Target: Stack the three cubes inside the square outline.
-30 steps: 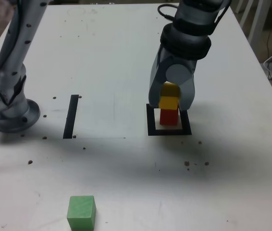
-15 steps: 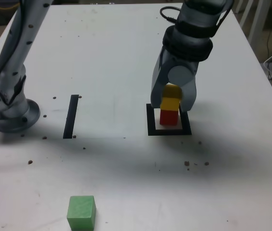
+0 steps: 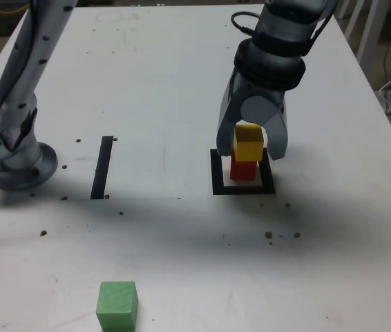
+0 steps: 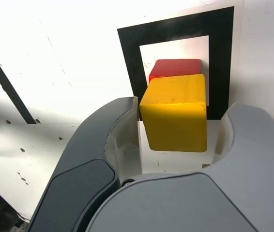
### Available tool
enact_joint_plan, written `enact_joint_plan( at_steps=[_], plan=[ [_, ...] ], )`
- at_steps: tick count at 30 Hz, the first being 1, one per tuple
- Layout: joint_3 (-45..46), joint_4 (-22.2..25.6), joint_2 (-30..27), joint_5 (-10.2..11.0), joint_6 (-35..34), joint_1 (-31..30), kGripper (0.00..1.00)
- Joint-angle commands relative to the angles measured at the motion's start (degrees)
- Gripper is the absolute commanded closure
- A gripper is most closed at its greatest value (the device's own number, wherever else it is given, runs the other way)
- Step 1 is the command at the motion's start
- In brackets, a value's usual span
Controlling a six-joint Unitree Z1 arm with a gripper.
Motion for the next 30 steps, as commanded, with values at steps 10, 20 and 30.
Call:
enact_joint_plan(
  at_steps=[10, 20, 30],
  plan=[
    [6.52, 0.38, -8.9, 2.78, -3.62, -2.71, 0.01],
    [13.55, 0.21, -15.19, 1.3, -11.96, -15.07, 0.01],
    [18.54, -1.36, -15.9, -3.35, -25.57, -32.25, 0.01]
  ],
)
